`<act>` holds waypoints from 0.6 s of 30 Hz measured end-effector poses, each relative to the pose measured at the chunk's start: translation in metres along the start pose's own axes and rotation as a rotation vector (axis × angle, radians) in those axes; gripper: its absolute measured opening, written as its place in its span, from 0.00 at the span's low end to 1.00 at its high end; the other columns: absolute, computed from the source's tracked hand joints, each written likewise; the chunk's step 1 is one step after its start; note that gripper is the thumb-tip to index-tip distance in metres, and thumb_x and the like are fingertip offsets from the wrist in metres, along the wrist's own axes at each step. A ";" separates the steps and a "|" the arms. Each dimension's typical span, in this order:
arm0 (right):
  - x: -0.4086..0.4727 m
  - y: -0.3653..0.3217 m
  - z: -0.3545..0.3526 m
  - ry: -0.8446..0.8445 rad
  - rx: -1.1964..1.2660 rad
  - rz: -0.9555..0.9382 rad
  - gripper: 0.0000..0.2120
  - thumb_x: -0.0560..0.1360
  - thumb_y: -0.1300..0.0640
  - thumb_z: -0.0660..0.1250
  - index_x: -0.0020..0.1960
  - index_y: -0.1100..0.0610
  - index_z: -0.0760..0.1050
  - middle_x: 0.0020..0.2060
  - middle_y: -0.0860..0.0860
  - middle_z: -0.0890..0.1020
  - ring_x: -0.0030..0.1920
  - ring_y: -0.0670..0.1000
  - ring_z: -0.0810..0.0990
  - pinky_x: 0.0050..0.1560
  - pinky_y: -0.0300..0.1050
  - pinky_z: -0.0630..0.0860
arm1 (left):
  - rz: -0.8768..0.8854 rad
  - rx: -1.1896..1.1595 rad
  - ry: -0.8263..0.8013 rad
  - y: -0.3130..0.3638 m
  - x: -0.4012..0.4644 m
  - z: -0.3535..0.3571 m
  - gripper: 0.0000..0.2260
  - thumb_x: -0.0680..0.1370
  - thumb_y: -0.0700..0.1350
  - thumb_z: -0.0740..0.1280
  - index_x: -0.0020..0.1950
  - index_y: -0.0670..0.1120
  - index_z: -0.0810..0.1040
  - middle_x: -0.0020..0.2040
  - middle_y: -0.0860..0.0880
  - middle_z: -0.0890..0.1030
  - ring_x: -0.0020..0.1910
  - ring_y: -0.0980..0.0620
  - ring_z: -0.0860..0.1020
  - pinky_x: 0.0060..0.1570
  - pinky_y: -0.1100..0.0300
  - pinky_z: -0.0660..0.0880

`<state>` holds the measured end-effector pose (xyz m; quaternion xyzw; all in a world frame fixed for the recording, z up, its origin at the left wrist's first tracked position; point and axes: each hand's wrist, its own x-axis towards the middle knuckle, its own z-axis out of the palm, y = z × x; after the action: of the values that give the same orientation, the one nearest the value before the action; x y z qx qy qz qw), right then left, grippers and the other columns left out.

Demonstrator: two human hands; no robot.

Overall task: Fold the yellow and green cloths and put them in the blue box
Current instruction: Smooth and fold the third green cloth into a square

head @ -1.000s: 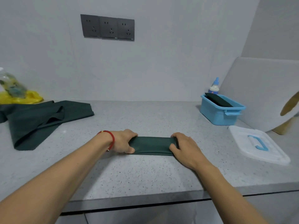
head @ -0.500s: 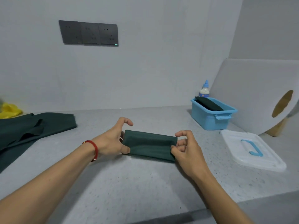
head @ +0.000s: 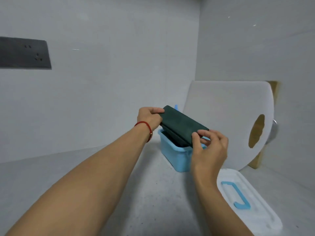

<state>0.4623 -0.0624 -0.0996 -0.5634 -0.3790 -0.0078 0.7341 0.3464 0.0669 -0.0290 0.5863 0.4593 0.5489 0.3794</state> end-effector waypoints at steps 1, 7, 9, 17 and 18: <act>0.002 0.003 0.005 -0.013 -0.026 -0.029 0.06 0.78 0.57 0.73 0.55 0.55 0.81 0.63 0.51 0.72 0.45 0.41 0.79 0.48 0.17 0.65 | -0.009 0.040 -0.001 -0.001 0.011 0.009 0.19 0.73 0.27 0.64 0.41 0.51 0.84 0.51 0.47 0.84 0.57 0.46 0.80 0.64 0.55 0.76; 0.002 0.037 0.023 -0.245 -0.345 -0.150 0.16 0.83 0.52 0.64 0.66 0.61 0.77 0.77 0.53 0.60 0.52 0.36 0.63 0.58 0.25 0.61 | -0.014 0.332 -0.085 -0.039 0.055 0.056 0.21 0.75 0.29 0.57 0.51 0.44 0.87 0.57 0.43 0.84 0.59 0.45 0.80 0.68 0.54 0.73; 0.003 0.039 0.025 -0.282 -0.384 -0.168 0.16 0.84 0.52 0.61 0.65 0.61 0.78 0.76 0.55 0.61 0.56 0.42 0.68 0.68 0.37 0.67 | 0.000 0.366 -0.101 -0.050 0.058 0.063 0.19 0.76 0.29 0.58 0.52 0.43 0.87 0.56 0.44 0.84 0.54 0.48 0.80 0.65 0.59 0.73; 0.003 0.035 0.018 -0.461 -0.942 -0.258 0.28 0.79 0.37 0.41 0.71 0.39 0.69 0.73 0.52 0.71 0.79 0.62 0.53 0.74 0.73 0.33 | 0.076 0.440 -0.144 -0.074 0.061 0.065 0.21 0.76 0.27 0.59 0.55 0.44 0.86 0.59 0.45 0.83 0.50 0.52 0.77 0.62 0.63 0.73; 0.004 0.036 0.018 -0.489 -0.972 -0.254 0.32 0.77 0.35 0.36 0.72 0.37 0.68 0.74 0.53 0.70 0.80 0.63 0.50 0.71 0.75 0.31 | 0.070 0.444 -0.147 -0.075 0.061 0.065 0.21 0.76 0.28 0.59 0.55 0.46 0.86 0.61 0.44 0.81 0.52 0.52 0.77 0.65 0.61 0.73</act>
<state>0.4715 -0.0326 -0.1253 -0.7723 -0.5561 -0.1391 0.2739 0.4001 0.1505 -0.0890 0.7093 0.5195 0.4030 0.2541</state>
